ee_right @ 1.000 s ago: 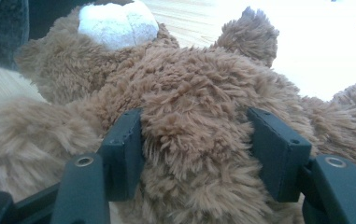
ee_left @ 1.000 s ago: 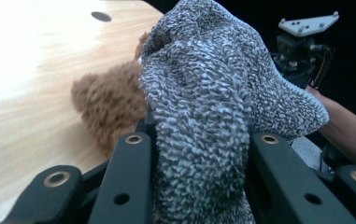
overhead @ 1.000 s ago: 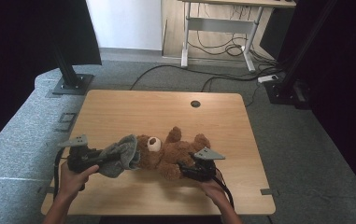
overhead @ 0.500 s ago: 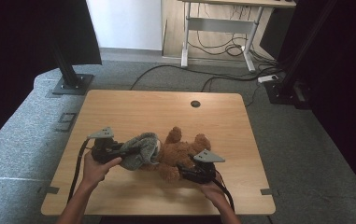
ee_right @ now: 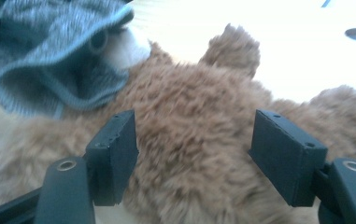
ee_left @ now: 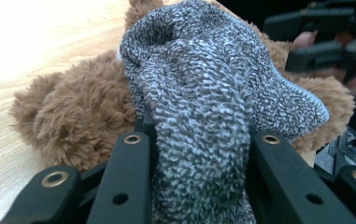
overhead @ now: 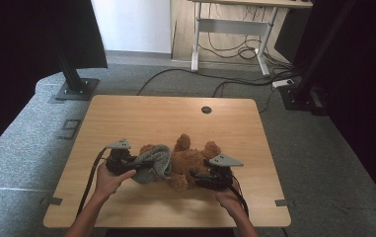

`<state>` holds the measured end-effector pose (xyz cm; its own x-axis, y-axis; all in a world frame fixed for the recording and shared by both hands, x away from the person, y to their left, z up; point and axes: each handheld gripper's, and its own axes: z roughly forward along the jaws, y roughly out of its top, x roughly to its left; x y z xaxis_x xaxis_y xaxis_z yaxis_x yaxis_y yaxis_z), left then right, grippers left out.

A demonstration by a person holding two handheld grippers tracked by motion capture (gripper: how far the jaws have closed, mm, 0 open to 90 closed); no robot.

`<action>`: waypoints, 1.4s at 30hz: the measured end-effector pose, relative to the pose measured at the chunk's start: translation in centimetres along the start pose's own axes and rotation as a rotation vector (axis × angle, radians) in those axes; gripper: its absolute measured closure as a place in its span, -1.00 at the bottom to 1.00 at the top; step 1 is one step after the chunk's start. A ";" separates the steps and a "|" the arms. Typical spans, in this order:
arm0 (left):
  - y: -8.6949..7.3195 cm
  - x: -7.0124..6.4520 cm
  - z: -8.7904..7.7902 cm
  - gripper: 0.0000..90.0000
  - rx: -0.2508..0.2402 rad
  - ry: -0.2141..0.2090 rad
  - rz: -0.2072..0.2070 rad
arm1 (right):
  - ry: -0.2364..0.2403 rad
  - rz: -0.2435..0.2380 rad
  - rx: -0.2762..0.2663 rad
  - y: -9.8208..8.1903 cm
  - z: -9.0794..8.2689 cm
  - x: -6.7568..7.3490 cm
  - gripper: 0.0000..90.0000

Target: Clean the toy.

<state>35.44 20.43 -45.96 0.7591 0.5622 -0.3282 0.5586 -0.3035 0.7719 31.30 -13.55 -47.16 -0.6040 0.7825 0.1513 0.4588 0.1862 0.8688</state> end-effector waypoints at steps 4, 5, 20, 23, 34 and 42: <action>-0.1 0.0 0.0 0.52 0.003 0.001 0.001 | -0.023 -0.005 -0.009 1.8 0.1 -0.3 -0.33; -0.1 0.0 0.0 0.52 0.003 -0.002 -0.001 | -0.029 -0.005 -0.007 2.1 0.2 -0.4 -0.33; -0.7 0.3 0.0 0.52 -0.005 -0.033 -0.026 | -0.058 0.101 0.130 3.0 4.8 -2.7 -0.29; -0.7 0.1 0.0 0.52 -0.001 -0.035 -0.021 | -0.023 0.137 0.131 1.9 4.7 -2.8 -0.20; -0.5 -1.2 -0.8 0.51 -0.016 -0.040 0.014 | -0.042 0.093 0.056 0.0 3.3 -1.2 -0.16; 1.0 -2.5 -0.7 0.51 -0.050 -0.036 0.049 | -0.033 0.077 0.021 -0.9 2.9 -0.5 -0.13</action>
<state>33.88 19.31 -44.02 0.7969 0.5197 -0.3080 0.5038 -0.2902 0.8136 33.06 -12.44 -49.37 -0.5447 0.8142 0.2008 0.5164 0.1370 0.8453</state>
